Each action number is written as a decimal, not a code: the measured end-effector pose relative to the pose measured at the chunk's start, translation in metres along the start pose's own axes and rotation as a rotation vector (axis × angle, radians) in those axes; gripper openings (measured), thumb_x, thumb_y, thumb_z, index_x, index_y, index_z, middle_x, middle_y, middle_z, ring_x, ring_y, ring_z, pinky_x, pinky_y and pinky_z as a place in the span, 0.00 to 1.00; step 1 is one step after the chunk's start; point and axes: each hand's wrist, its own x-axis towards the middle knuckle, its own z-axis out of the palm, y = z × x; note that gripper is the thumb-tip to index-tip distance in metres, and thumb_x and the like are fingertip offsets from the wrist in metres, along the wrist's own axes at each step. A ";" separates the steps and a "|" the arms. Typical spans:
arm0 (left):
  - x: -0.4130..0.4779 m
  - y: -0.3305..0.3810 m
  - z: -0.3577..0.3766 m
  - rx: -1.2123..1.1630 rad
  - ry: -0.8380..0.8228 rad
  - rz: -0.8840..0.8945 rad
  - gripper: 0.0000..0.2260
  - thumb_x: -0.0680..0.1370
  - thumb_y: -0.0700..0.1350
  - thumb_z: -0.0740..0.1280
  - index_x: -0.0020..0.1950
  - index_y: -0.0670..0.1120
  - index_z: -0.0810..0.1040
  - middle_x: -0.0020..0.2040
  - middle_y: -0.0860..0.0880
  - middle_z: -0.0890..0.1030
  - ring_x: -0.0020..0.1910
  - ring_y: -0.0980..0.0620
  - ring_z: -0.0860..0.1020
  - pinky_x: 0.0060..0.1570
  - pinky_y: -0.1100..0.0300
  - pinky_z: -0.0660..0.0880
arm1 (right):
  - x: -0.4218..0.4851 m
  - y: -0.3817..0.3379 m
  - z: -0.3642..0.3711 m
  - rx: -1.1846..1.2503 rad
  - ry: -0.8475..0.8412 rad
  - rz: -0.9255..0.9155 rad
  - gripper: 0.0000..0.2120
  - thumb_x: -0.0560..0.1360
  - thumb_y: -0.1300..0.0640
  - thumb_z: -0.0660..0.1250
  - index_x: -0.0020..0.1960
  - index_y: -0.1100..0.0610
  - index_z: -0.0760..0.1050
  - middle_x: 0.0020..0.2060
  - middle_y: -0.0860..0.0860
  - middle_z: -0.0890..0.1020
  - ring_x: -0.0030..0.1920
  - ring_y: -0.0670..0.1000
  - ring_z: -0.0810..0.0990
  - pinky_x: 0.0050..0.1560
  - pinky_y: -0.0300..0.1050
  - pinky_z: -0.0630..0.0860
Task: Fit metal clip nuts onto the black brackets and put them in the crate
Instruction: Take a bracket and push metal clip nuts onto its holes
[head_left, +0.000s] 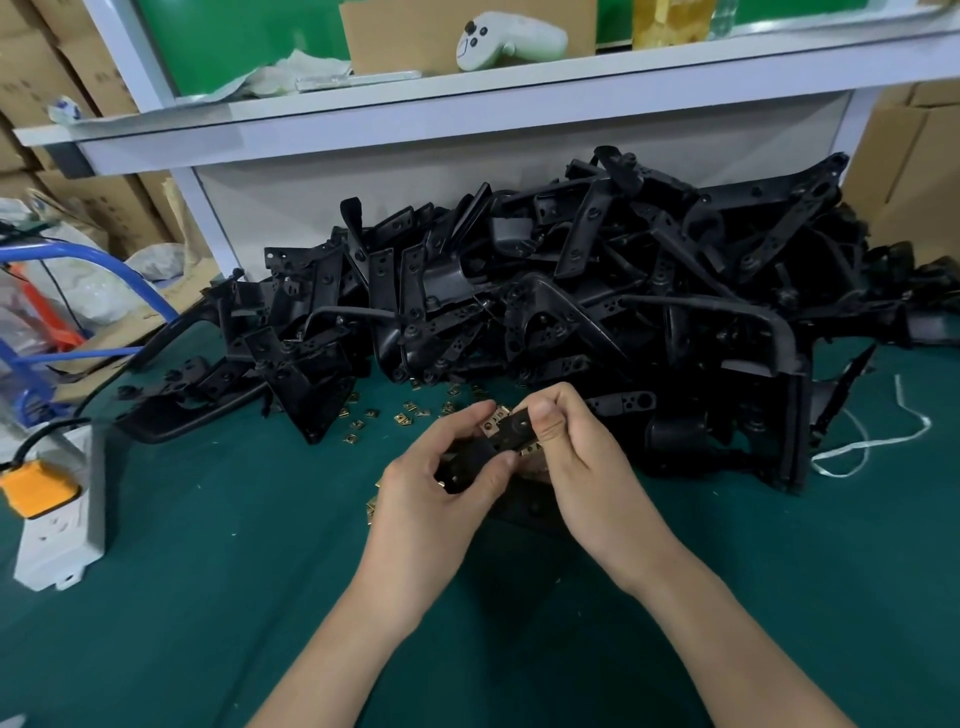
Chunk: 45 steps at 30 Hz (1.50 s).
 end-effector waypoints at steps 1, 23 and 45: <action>0.000 0.000 0.000 -0.003 -0.002 0.000 0.17 0.76 0.43 0.75 0.60 0.61 0.80 0.48 0.65 0.83 0.48 0.63 0.82 0.46 0.74 0.75 | 0.000 0.001 0.000 0.023 -0.005 0.008 0.17 0.80 0.33 0.52 0.49 0.43 0.73 0.47 0.43 0.82 0.49 0.42 0.84 0.57 0.52 0.80; -0.001 -0.016 0.005 0.151 0.065 0.094 0.10 0.76 0.48 0.74 0.54 0.60 0.79 0.43 0.63 0.84 0.41 0.60 0.82 0.37 0.73 0.73 | 0.002 0.006 0.003 0.022 0.008 0.007 0.17 0.79 0.32 0.53 0.48 0.42 0.72 0.44 0.50 0.83 0.48 0.43 0.84 0.57 0.58 0.80; 0.013 -0.043 -0.035 0.896 -0.413 -0.029 0.40 0.70 0.77 0.48 0.78 0.59 0.64 0.77 0.53 0.62 0.78 0.51 0.56 0.78 0.51 0.51 | 0.014 0.023 -0.018 -0.189 0.269 0.058 0.18 0.81 0.32 0.47 0.47 0.40 0.70 0.38 0.49 0.83 0.42 0.48 0.83 0.50 0.59 0.79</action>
